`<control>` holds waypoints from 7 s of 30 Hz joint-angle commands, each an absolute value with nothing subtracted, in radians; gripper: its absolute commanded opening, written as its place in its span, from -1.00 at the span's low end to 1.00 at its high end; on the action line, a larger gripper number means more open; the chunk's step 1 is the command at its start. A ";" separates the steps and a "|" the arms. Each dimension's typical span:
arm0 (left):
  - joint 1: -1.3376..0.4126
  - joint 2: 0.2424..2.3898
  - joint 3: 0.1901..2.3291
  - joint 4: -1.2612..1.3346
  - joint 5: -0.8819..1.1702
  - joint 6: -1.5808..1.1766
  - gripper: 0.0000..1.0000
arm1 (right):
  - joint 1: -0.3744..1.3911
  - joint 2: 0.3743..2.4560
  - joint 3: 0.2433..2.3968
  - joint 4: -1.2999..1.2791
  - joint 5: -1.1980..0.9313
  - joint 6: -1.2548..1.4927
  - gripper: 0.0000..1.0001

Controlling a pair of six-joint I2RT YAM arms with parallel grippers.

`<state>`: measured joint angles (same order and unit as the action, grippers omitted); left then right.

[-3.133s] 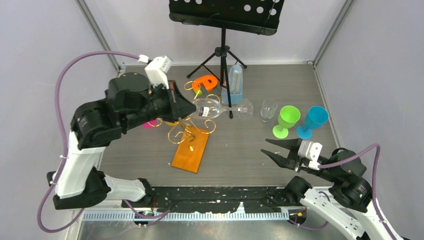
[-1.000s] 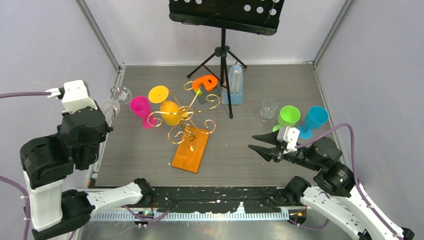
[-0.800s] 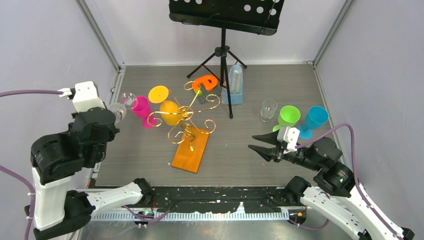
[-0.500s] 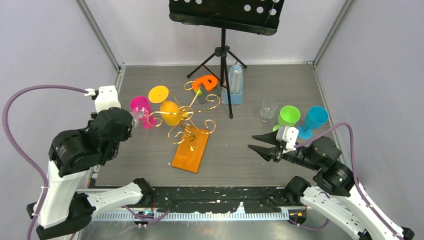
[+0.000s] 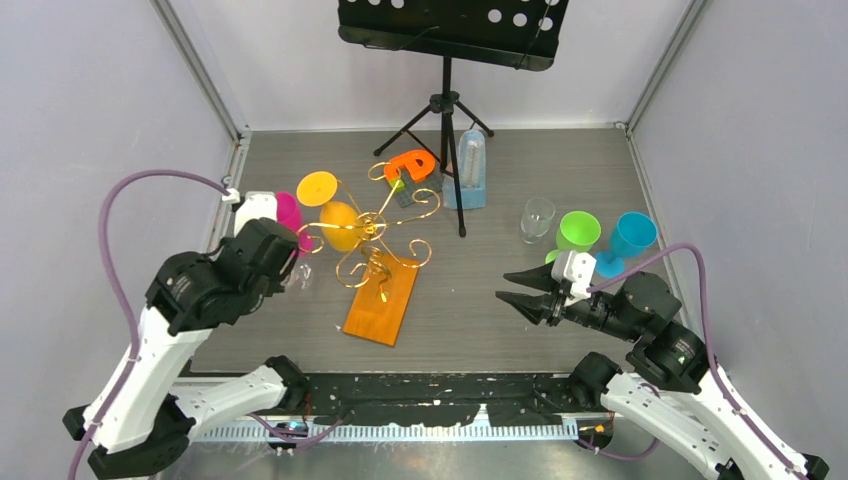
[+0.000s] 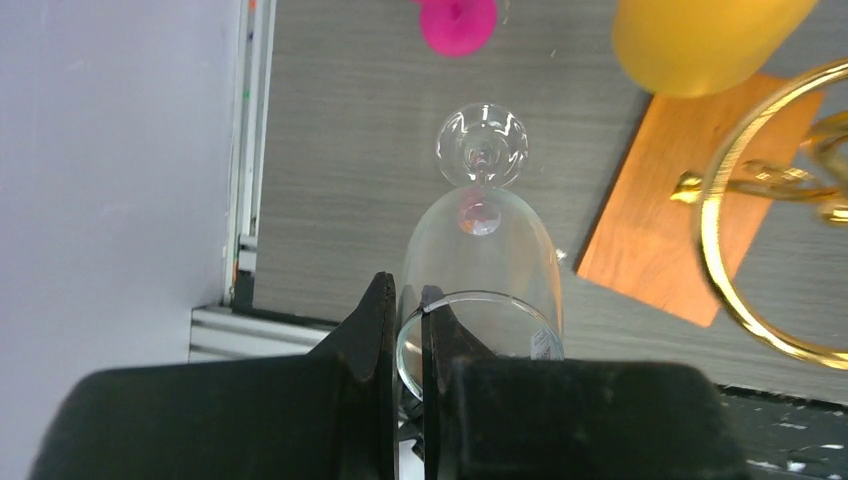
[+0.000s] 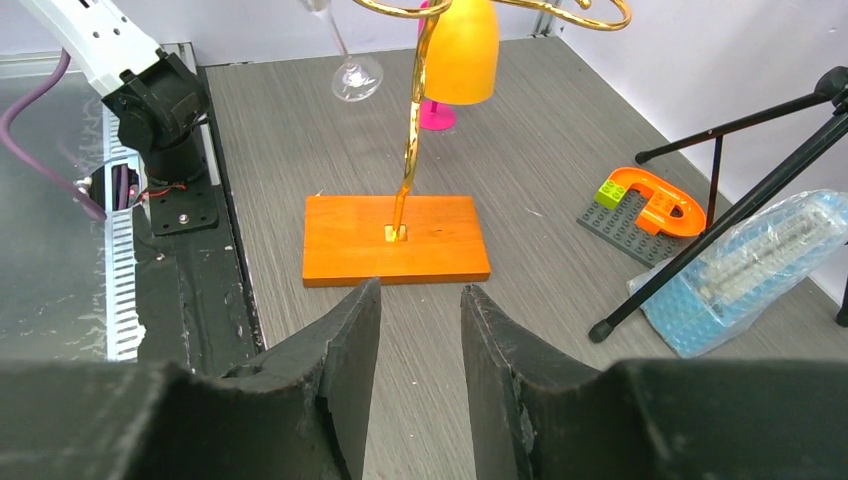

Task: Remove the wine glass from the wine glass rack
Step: Place the wine glass at the center of the board, then pick up the wine glass from the wine rack.

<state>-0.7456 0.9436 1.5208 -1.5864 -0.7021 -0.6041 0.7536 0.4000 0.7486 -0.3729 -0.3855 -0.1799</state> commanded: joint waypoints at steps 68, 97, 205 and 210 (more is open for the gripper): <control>0.192 1.127 1.313 -1.097 -0.154 -0.318 -0.13 | 0.757 0.531 0.793 -0.435 -0.272 -0.054 0.16; 0.192 1.026 1.556 -1.122 0.197 -0.434 0.46 | 0.758 0.569 0.838 -0.415 -0.265 0.000 0.40; 0.191 1.057 1.291 -0.605 0.838 -0.832 -0.95 | 0.756 0.464 0.769 -0.446 -0.272 0.000 0.40; 0.192 1.059 1.281 -0.585 0.849 -0.841 -1.00 | 0.757 0.467 0.769 -0.445 -0.272 0.000 0.40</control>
<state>0.1856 1.0630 1.2846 -0.6525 0.7975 -0.8326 0.7536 0.4690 0.7681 -0.4938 -0.2638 -0.0116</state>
